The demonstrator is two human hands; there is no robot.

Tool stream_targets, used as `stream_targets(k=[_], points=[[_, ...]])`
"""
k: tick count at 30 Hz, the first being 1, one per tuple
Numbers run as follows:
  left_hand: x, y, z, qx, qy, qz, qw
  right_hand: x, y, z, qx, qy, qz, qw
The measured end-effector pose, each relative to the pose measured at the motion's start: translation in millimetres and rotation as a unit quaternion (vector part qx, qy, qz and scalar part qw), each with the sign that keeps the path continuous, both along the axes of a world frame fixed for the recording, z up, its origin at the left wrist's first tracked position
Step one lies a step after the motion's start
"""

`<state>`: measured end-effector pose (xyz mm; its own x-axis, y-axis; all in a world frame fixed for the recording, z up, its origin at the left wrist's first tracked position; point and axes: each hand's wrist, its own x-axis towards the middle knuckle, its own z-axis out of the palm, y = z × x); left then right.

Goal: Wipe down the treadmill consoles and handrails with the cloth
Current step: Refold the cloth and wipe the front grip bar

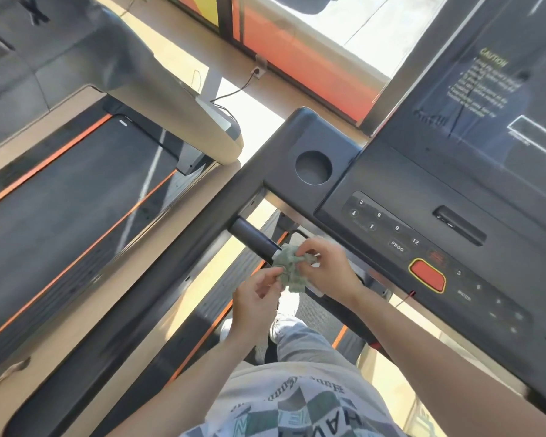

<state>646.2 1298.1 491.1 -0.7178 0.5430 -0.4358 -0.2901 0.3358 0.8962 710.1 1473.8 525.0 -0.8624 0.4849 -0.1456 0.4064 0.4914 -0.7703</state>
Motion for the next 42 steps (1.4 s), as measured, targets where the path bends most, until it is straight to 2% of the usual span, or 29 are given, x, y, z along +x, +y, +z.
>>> stream_targets(k=[5, 8, 10, 13, 18, 23, 26, 29, 32, 34, 36, 39, 42], points=[[-18, -3, 5, -0.016, 0.166, -0.043, 0.985, -23, 42, 33, 0.098, 0.081, -0.137, 0.982], [-20, -5, -5, -0.055, 0.277, -0.092, 0.955, -44, 77, 42, 0.180, 0.092, -0.158, 0.967], [-17, -5, -10, -0.068, 0.307, -0.111, 0.943, -55, 93, 39, 0.215, 0.080, -0.153, 0.961], [-13, -4, -13, -0.077, 0.326, -0.125, 0.934, -64, 100, 28, 0.274, 0.026, -0.087, 0.957], [-15, -6, -16, -0.089, 0.344, -0.139, 0.924, -60, 87, 25, 0.311, -0.061, 0.017, 0.948], [-17, -7, -17, -0.092, 0.348, -0.150, 0.921, -48, 71, 35, 0.284, -0.023, 0.154, 0.946], [-18, -7, -18, -0.092, 0.342, -0.155, 0.922, -50, 94, 41, 0.300, 0.001, 0.045, 0.953], [-18, -7, -18, -0.095, 0.328, -0.158, 0.927, -55, 113, 34, 0.320, -0.029, -0.061, 0.945], [-19, -9, -17, -0.088, 0.327, -0.163, 0.927, -64, 89, 29, 0.308, -0.044, 0.000, 0.951], [-21, -10, -17, -0.078, 0.330, -0.167, 0.926, -70, 70, 35, 0.261, -0.066, 0.081, 0.960], [-22, -11, -17, -0.073, 0.335, -0.168, 0.924, -80, 65, 45, 0.215, -0.062, 0.094, 0.970], [-23, -11, -17, -0.073, 0.326, -0.162, 0.929, -103, 85, 49, 0.197, 0.004, -0.028, 0.980], [-24, -10, -15, -0.070, 0.314, -0.153, 0.934, -134, 115, 43, 0.190, 0.019, -0.137, 0.972]])
